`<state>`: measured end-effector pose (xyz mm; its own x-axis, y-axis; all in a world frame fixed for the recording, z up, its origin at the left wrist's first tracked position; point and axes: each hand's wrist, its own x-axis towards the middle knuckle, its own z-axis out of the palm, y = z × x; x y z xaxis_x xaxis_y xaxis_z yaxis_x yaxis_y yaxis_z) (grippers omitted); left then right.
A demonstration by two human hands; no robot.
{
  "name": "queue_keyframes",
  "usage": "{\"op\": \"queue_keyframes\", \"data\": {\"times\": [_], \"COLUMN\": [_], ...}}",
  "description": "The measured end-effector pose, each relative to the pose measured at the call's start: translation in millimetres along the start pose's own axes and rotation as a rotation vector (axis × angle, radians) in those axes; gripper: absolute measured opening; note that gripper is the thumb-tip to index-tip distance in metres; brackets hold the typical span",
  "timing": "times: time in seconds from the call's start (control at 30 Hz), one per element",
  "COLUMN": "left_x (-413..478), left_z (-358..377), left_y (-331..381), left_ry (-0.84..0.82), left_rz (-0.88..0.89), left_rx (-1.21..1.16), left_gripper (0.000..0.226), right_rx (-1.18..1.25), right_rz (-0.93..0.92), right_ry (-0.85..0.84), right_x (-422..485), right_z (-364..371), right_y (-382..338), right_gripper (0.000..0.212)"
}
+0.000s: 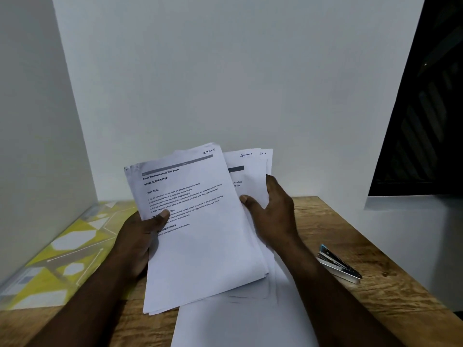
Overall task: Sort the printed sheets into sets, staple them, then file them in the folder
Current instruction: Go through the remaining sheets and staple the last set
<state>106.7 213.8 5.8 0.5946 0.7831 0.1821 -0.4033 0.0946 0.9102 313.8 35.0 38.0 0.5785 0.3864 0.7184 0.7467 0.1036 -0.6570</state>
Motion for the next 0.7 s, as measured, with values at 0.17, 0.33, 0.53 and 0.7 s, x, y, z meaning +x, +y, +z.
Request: {"op": "queue_keyframes", "data": {"times": [0.17, 0.33, 0.53, 0.7], "left_x": [-3.1, -3.4, -0.4, -0.6], "left_z": [4.4, 4.7, 3.1, 4.0], "left_y": [1.8, 0.5, -1.4, -2.2], "left_ry": [-0.025, -0.019, 0.032, -0.011], "left_rz": [-0.01, -0.007, -0.027, -0.067], "left_rx": [-0.016, 0.0, 0.01, 0.029], "left_gripper": [0.034, 0.034, 0.03, 0.03], "right_rx": [0.177, 0.168, 0.115, 0.208], "right_rz": [0.197, 0.287, 0.285, 0.369], "right_ry": [0.087, 0.079, 0.077, 0.087], "right_x": [1.7, 6.2, 5.7, 6.6], "right_z": [-3.3, 0.3, 3.3, 1.9], "right_y": [-2.7, 4.1, 6.1, 12.6], "right_gripper": [0.062, 0.03, 0.033, 0.046]}}
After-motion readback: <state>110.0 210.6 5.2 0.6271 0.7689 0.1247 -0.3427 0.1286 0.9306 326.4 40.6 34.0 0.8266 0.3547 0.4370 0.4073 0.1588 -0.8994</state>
